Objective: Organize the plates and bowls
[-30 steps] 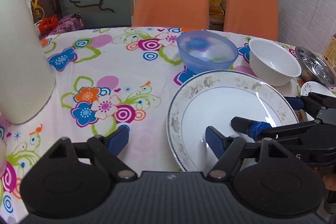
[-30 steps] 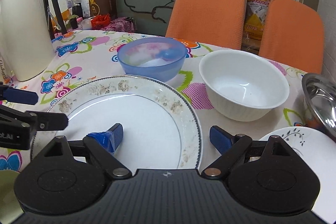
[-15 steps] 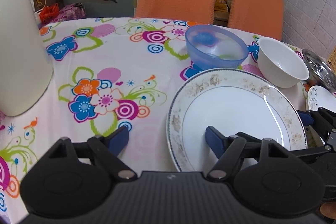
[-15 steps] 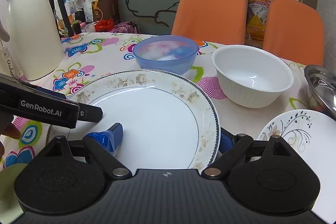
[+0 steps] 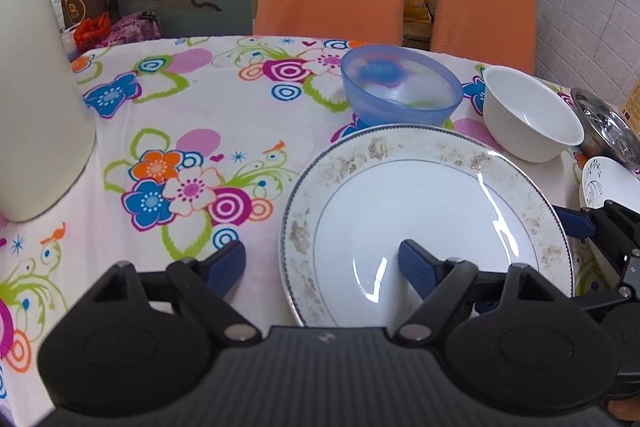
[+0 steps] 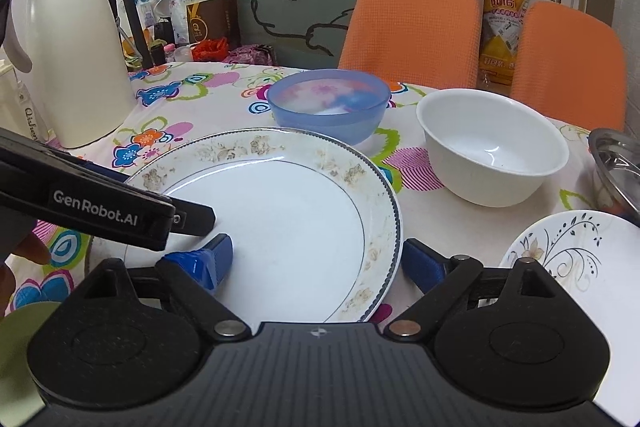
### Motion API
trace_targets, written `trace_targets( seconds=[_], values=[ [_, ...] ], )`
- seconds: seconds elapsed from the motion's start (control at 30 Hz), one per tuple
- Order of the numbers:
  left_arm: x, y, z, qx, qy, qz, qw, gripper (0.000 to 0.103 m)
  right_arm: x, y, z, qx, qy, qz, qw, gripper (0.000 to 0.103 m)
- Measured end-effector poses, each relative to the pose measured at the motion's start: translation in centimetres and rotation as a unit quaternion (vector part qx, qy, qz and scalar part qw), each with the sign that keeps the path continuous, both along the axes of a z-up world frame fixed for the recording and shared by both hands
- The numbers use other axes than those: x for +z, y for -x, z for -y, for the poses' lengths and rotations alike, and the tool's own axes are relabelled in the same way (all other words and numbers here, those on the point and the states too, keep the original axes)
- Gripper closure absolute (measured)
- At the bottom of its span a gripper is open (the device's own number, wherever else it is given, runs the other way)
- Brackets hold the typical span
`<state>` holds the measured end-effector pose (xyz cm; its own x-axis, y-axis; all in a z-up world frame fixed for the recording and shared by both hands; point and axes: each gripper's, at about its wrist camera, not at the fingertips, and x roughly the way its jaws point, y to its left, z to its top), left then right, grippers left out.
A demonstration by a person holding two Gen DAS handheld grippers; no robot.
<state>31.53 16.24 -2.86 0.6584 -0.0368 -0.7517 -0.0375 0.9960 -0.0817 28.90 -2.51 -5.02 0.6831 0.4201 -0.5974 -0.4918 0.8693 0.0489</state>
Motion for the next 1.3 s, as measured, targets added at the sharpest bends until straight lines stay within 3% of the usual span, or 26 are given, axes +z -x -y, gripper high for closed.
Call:
trace_targets(
  seconds=[0.27,0.3,0.37,0.57,0.7,0.8,1.03,1.3],
  values=[
    [-0.2,0.3,0.5,0.008,-0.007,0.009,0.9999,0.020,0.0,0.0,-0.1,0.003,-0.001,0.002,1.000,0.024],
    [-0.1,0.4,0.6,0.007,-0.008,0.012,0.9999,0.022,0.0,0.1,-0.1,0.012,-0.003,-0.001,1.000,0.024],
    [0.1,0.8,1.1,-0.006,-0.004,0.020,0.9998,0.040,-0.1,0.3,-0.2,0.035,-0.005,-0.003,0.999,0.023],
    [0.7,0.3,1.5,0.025,0.001,0.006,0.9997,0.045,-0.1,0.6,0.0,0.036,-0.008,0.002,0.999,0.027],
    [3.1,0.7,1.7,0.017,-0.001,0.032,0.9993,0.049,0.7,0.1,-0.1,0.016,-0.020,-0.016,1.000,0.028],
    [4.9,1.4,1.7,0.015,0.002,0.051,0.9986,0.050,2.2,0.4,0.1,0.010,-0.029,-0.001,1.000,0.028],
    [6.8,6.2,1.9,0.013,-0.002,0.066,0.9977,0.050,5.5,3.1,0.5,0.010,-0.038,0.037,0.999,0.028],
    [4.7,13.2,1.7,0.016,0.003,0.036,0.9992,0.050,4.8,9.2,1.0,0.024,-0.038,0.020,0.999,0.028]
  ],
)
